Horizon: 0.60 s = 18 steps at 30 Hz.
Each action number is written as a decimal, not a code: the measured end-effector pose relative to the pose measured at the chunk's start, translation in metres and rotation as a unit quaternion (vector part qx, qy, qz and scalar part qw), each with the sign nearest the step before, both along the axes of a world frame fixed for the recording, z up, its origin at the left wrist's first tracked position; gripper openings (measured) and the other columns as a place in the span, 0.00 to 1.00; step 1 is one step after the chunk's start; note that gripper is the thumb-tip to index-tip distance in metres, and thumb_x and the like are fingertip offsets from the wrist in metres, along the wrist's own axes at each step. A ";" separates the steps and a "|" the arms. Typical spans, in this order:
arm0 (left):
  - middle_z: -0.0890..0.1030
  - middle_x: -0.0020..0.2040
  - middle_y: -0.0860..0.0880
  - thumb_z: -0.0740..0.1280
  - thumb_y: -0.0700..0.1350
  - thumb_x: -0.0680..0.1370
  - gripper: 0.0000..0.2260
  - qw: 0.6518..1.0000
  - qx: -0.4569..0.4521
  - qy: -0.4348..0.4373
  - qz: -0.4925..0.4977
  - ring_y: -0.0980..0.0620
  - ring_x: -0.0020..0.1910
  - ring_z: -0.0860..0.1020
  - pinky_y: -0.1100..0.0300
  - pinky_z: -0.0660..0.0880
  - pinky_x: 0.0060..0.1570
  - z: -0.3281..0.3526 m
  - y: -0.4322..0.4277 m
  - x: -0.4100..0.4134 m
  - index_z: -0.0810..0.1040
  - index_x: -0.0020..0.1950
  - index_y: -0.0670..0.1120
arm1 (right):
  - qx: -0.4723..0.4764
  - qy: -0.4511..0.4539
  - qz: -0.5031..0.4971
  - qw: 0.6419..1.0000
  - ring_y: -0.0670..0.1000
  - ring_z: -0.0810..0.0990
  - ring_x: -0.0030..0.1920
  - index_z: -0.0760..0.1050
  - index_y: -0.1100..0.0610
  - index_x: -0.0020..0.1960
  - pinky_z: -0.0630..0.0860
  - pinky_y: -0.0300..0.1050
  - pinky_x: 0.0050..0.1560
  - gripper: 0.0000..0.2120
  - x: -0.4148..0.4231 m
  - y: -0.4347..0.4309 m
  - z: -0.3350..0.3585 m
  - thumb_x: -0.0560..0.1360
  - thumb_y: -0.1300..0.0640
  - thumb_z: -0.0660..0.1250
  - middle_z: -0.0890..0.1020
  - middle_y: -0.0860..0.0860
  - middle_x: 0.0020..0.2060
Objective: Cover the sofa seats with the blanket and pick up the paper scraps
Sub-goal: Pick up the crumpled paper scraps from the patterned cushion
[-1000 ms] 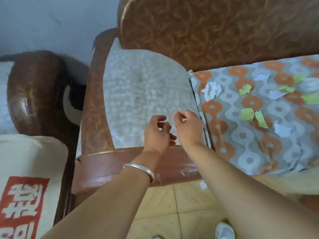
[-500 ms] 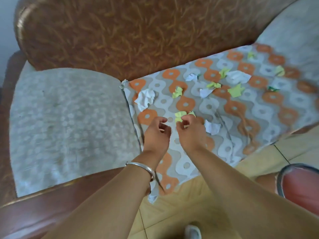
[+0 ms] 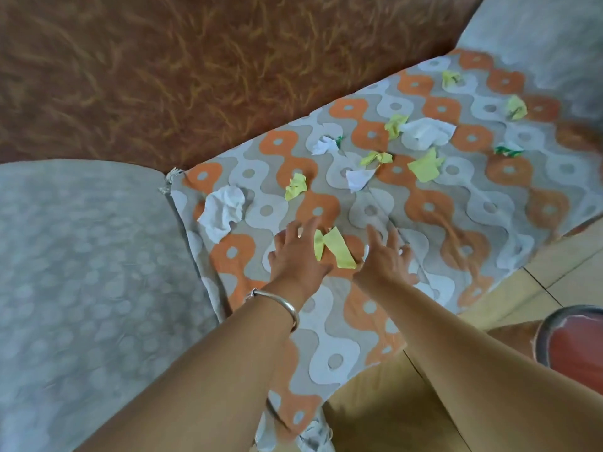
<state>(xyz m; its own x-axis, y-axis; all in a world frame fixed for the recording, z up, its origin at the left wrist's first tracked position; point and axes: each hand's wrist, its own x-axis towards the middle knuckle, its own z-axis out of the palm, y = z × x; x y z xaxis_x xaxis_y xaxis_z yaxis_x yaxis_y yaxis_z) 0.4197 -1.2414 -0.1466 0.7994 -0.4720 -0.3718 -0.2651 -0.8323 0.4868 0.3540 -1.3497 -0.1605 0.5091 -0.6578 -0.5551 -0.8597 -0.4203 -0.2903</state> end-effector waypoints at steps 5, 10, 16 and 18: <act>0.51 0.76 0.54 0.71 0.51 0.72 0.39 0.995 0.081 0.023 -0.052 0.44 0.74 0.53 0.44 0.61 0.67 -0.037 -0.006 0.022 0.50 0.75 0.59 | -0.001 0.022 0.002 1.000 0.61 0.50 0.74 0.49 0.39 0.74 0.65 0.62 0.66 0.39 0.012 -0.006 -0.039 0.72 0.62 0.65 0.50 0.49 0.75; 0.60 0.71 0.49 0.71 0.48 0.73 0.34 0.990 0.104 -0.018 -0.094 0.44 0.69 0.60 0.50 0.64 0.64 -0.056 -0.009 0.032 0.56 0.73 0.58 | -0.127 0.010 0.037 0.991 0.60 0.64 0.63 0.69 0.54 0.62 0.70 0.53 0.54 0.17 0.016 -0.013 -0.047 0.75 0.66 0.58 0.67 0.55 0.62; 0.66 0.60 0.45 0.61 0.36 0.76 0.13 0.997 0.038 0.010 -0.063 0.45 0.58 0.69 0.53 0.72 0.54 -0.059 -0.016 0.043 0.68 0.59 0.45 | -0.081 -0.100 -0.041 0.991 0.57 0.72 0.46 0.73 0.64 0.50 0.66 0.47 0.44 0.09 0.038 -0.027 -0.038 0.76 0.68 0.54 0.76 0.59 0.52; 0.67 0.59 0.44 0.59 0.36 0.76 0.12 0.999 0.018 0.018 -0.021 0.43 0.56 0.71 0.52 0.70 0.53 -0.053 -0.019 0.052 0.67 0.59 0.43 | -0.080 -0.145 -0.034 0.986 0.56 0.74 0.48 0.73 0.62 0.51 0.63 0.44 0.42 0.09 0.045 -0.023 -0.032 0.79 0.60 0.55 0.77 0.57 0.50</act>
